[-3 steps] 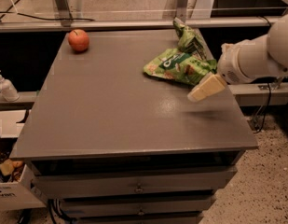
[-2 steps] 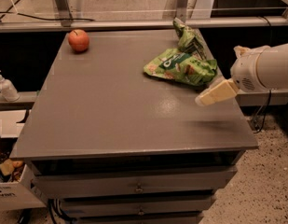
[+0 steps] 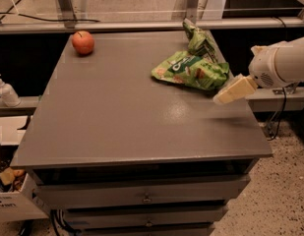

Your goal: Move green rice chip bag near green jalapeno chip bag

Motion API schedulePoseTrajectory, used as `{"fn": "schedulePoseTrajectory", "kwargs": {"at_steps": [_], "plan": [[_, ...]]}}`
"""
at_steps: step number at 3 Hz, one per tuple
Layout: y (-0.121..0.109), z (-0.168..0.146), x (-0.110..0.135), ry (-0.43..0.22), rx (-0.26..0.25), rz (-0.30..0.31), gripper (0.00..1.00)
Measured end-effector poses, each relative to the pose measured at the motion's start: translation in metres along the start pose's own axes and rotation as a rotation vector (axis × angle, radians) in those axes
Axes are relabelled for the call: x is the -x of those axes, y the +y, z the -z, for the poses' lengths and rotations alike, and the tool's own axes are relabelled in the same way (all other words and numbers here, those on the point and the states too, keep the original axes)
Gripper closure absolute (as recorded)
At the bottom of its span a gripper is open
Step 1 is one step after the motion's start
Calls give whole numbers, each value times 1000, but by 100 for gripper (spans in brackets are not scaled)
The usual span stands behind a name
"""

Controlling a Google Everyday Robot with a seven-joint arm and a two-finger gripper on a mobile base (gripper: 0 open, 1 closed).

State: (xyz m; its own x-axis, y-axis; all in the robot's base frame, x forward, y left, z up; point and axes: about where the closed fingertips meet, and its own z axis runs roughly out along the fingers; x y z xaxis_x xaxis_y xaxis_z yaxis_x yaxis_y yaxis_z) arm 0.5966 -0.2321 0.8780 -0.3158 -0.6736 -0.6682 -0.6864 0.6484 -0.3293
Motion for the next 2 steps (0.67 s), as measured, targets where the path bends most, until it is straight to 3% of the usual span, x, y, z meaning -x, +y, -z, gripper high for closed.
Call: {"fn": "schedulePoseTrajectory", "kwargs": {"at_steps": [1, 2], "plan": [[15, 23, -7, -40, -1, -22, 0], [15, 23, -7, -40, -1, -22, 0]]}}
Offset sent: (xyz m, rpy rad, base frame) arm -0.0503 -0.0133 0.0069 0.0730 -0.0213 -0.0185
